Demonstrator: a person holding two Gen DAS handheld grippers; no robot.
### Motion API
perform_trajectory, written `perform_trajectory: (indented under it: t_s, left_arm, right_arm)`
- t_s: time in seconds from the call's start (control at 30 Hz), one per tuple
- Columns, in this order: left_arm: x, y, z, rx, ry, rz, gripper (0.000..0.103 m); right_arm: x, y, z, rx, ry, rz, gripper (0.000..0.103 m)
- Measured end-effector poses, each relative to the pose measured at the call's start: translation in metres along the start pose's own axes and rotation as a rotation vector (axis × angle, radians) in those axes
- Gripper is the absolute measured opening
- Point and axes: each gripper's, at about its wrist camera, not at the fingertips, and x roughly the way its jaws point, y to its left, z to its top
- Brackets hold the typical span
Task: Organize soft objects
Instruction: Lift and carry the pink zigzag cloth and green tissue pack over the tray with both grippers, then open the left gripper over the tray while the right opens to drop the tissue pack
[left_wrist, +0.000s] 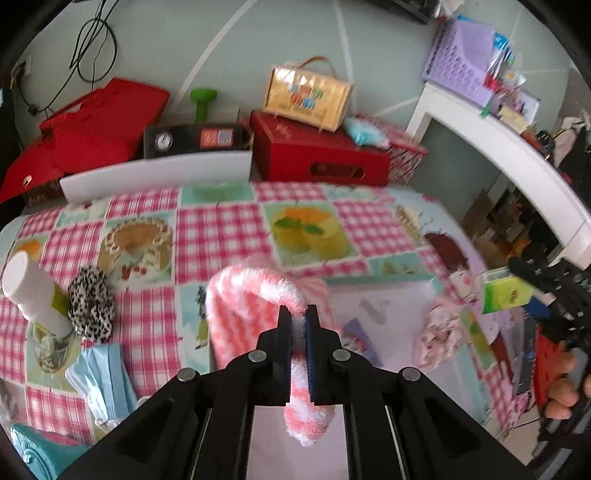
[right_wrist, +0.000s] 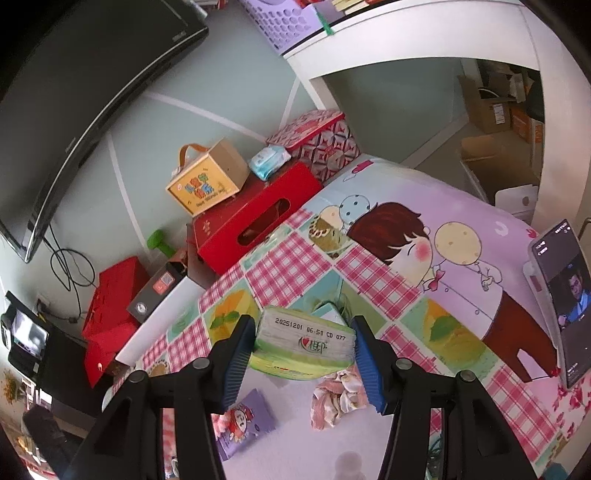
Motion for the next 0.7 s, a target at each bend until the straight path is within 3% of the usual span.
perform_trajectory:
  t_s: [0.4,0.7]
  left_arm:
    - [0.051,0.001,-0.022,-0.019,0.226,0.029,0.006]
    - [0.061,-0.017,-0.034,0.045,0.283,0.030,0.006]
  right_arm:
    - [0.026,0.021,-0.015,-0.080,0.083,-0.007,0.056]
    - [0.062,0.029,-0.030,-0.115,0.174,-0.017,0.056]
